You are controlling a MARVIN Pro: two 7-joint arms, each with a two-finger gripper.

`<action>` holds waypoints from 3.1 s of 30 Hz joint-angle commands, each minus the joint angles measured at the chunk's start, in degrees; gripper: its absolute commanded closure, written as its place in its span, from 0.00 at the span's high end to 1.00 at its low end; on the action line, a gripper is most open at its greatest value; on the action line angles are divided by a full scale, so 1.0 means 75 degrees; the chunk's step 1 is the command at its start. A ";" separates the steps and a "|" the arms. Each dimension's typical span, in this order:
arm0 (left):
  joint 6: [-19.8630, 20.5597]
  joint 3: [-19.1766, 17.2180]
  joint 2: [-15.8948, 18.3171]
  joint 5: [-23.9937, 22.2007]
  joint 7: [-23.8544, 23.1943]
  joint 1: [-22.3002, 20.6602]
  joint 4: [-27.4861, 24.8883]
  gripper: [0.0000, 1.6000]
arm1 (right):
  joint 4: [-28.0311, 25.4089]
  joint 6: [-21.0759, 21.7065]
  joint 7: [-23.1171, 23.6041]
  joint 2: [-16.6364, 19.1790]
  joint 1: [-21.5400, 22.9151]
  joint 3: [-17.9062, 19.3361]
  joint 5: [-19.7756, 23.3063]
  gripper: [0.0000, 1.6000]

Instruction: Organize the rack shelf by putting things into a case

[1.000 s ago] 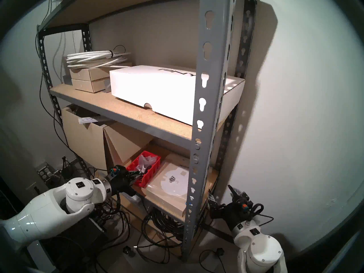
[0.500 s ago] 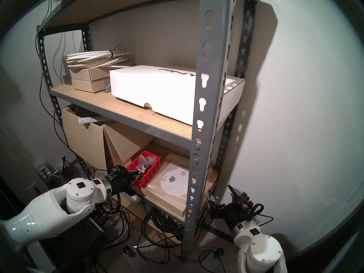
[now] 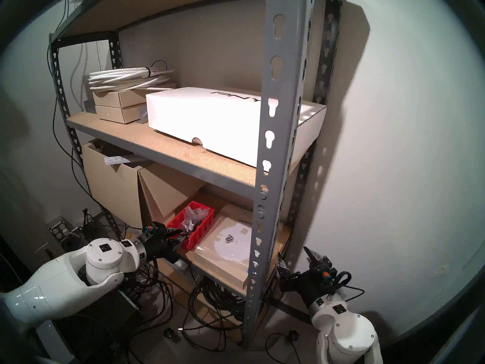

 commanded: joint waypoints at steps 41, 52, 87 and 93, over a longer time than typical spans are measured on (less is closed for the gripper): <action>-0.0100 -0.0150 0.0170 -0.0702 -0.0325 0.0011 -0.1948 0.39 | -0.0157 -0.0031 0.0018 -0.0017 0.0041 0.0022 -0.0019 1.00; 0.0154 0.0254 -0.0186 -0.0415 -0.0406 -0.0361 -0.1721 0.43 | -0.0158 -0.0031 0.0023 -0.0023 0.0041 0.0024 -0.0023 1.00; 0.0310 0.0531 -0.0390 -0.0116 -0.0592 -0.0579 -0.1559 1.00 | -0.0159 -0.0032 0.0042 -0.0044 0.0043 0.0033 -0.0038 1.00; 0.0307 0.0540 -0.0384 -0.0126 -0.0585 -0.0587 -0.1559 1.00 | -0.0160 -0.0032 0.0045 -0.0048 0.0044 0.0034 -0.0041 1.00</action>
